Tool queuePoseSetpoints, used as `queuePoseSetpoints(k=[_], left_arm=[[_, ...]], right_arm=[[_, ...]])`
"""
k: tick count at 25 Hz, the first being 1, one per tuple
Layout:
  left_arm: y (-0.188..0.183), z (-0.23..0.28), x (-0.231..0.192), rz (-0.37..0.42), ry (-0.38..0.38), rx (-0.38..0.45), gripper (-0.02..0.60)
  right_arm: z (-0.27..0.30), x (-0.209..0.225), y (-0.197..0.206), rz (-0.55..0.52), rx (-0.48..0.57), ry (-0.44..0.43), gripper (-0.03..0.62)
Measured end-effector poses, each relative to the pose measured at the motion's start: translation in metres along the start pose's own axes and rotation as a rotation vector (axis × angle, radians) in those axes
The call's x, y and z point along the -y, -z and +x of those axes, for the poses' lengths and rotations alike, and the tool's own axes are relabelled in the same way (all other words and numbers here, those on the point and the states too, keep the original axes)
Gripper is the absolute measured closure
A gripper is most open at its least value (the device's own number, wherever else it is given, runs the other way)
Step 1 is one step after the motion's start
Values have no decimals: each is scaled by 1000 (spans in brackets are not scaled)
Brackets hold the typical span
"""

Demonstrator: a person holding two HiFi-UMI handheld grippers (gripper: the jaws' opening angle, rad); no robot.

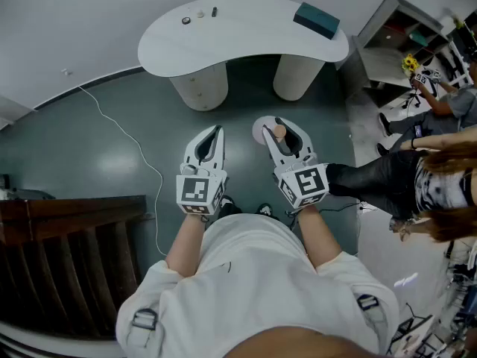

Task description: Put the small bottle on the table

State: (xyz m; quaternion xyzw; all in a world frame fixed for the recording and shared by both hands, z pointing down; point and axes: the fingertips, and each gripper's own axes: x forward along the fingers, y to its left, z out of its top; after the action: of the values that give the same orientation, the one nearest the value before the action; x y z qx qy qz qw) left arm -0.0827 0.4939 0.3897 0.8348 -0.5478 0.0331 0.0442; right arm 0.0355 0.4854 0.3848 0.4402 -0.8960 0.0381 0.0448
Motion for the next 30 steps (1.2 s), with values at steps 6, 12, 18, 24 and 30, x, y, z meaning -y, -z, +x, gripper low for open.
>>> queuePoseSetpoints(k=[6, 12, 18, 24, 30], left_arm=[[2, 5, -2, -7, 4, -9, 569], [12, 6, -6, -23, 18, -21, 569], [23, 6, -26, -39, 44, -33, 569], [33, 5, -57, -26, 79, -48, 569], [40, 28, -66, -41, 90, -73, 569]], right_arm=[[4, 2, 0, 4, -7, 3, 465], [8, 4, 9, 12, -21, 27, 465], [21, 1, 18, 15, -43, 66, 465], [42, -13, 19, 7, -35, 93, 465], [64, -2, 23, 27, -52, 87, 465]])
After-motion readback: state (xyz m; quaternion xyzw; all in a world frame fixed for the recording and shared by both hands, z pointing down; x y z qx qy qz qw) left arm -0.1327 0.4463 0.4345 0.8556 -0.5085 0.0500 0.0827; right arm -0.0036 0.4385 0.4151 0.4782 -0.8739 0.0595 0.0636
